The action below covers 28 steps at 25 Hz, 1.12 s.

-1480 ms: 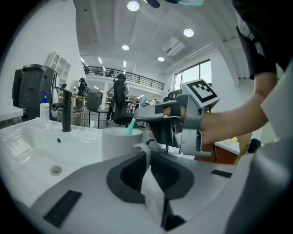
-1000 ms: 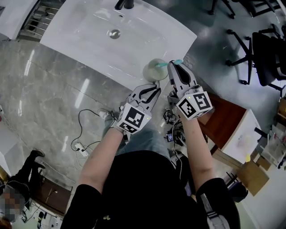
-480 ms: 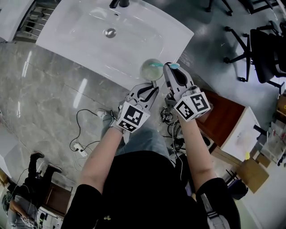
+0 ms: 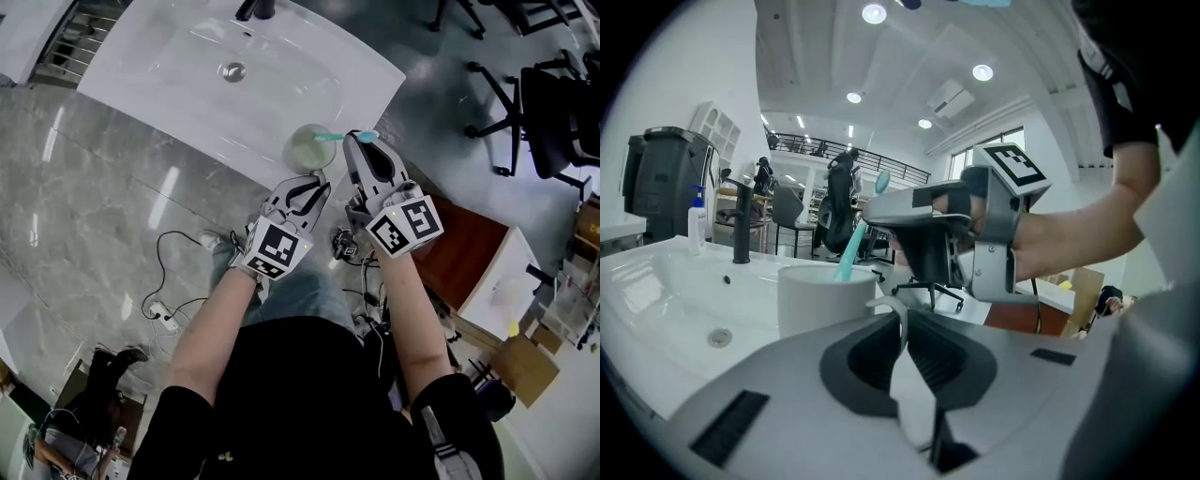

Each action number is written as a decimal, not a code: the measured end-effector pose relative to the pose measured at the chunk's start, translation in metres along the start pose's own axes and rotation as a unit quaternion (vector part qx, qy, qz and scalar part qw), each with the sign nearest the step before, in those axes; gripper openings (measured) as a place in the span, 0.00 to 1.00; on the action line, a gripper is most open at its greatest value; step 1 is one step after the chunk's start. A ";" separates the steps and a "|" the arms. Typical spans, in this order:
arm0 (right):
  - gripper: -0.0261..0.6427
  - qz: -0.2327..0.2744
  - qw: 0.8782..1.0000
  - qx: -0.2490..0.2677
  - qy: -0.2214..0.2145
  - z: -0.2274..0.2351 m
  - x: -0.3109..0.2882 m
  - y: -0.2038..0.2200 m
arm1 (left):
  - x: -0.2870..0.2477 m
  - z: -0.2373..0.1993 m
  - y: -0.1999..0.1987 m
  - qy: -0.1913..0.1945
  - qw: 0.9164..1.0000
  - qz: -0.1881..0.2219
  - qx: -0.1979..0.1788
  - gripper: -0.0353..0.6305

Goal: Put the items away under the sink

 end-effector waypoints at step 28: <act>0.11 0.030 0.988 0.036 -0.148 -0.308 -0.125 -0.023 | 0.293 -0.115 0.037 -0.148 0.985 0.080 0.040 0.11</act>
Point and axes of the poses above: the fingertips, and each gripper's own axes: x backward along the fingers, z to its right, y out of its underside, the point moved 5 cm from there along x, backward along the fingers, and after that the axes turned 1 degree about -z, right-handed, at the moved point
